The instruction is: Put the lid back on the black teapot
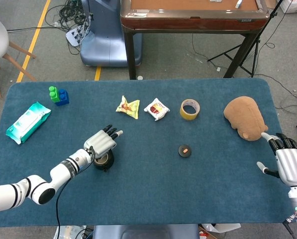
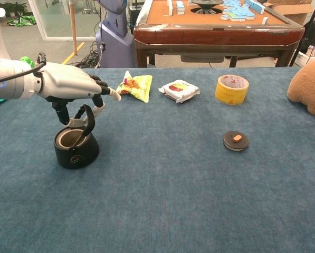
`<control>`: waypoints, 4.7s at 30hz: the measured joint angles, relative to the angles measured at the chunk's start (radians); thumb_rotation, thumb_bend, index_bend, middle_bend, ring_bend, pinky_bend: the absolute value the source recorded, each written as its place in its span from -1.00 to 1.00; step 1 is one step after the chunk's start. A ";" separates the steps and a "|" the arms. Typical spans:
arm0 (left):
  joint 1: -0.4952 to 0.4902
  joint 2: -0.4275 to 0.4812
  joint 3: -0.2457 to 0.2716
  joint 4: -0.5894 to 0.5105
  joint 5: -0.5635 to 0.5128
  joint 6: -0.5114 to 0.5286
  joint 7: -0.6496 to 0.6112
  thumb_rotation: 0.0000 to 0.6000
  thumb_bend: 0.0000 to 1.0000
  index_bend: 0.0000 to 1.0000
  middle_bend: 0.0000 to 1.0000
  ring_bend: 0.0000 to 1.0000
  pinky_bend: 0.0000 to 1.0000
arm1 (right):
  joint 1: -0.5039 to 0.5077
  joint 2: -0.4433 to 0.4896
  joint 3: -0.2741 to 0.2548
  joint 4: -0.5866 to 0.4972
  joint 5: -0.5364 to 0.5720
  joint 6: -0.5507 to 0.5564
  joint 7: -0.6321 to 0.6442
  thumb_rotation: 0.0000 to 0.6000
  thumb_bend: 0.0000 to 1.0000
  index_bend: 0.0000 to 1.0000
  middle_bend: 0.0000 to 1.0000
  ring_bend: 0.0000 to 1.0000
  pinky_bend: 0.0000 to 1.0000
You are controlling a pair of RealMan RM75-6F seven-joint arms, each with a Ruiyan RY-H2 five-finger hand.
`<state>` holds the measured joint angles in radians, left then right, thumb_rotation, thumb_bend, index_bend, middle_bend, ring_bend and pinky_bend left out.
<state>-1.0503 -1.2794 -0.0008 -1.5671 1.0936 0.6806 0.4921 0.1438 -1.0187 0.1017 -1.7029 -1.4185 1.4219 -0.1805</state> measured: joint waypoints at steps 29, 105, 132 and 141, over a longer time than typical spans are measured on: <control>0.027 0.025 -0.129 -0.023 0.126 0.030 -0.299 1.00 -0.11 0.46 -0.67 -1.00 -1.00 | 0.006 -0.003 -0.003 0.003 -0.023 0.000 0.005 1.00 -0.70 -0.60 -0.43 -0.68 -0.54; -0.207 -0.221 -0.136 0.140 -0.149 -0.002 -0.072 1.00 -0.28 -0.76 -0.92 -1.00 -1.00 | -0.019 0.001 -0.003 0.028 -0.016 0.022 0.036 1.00 -0.70 -0.58 -0.43 -0.68 -0.54; 0.146 0.118 -0.079 -0.067 -0.040 0.349 -0.222 1.00 -0.29 -0.78 -0.93 -1.00 -1.00 | 0.061 0.030 -0.008 -0.013 -0.075 -0.086 0.011 1.00 -0.70 -0.50 -0.32 -0.68 -0.54; 0.348 0.203 -0.019 -0.092 0.012 0.484 -0.307 1.00 -0.28 -0.78 -0.93 -1.00 -1.00 | 0.151 0.041 -0.012 -0.039 -0.109 -0.212 -0.026 1.00 -0.70 -0.43 -0.21 -0.57 -0.54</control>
<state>-0.7022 -1.0761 -0.0195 -1.6592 1.1052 1.1650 0.1853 0.2949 -0.9779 0.0893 -1.7419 -1.5272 1.2098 -0.2062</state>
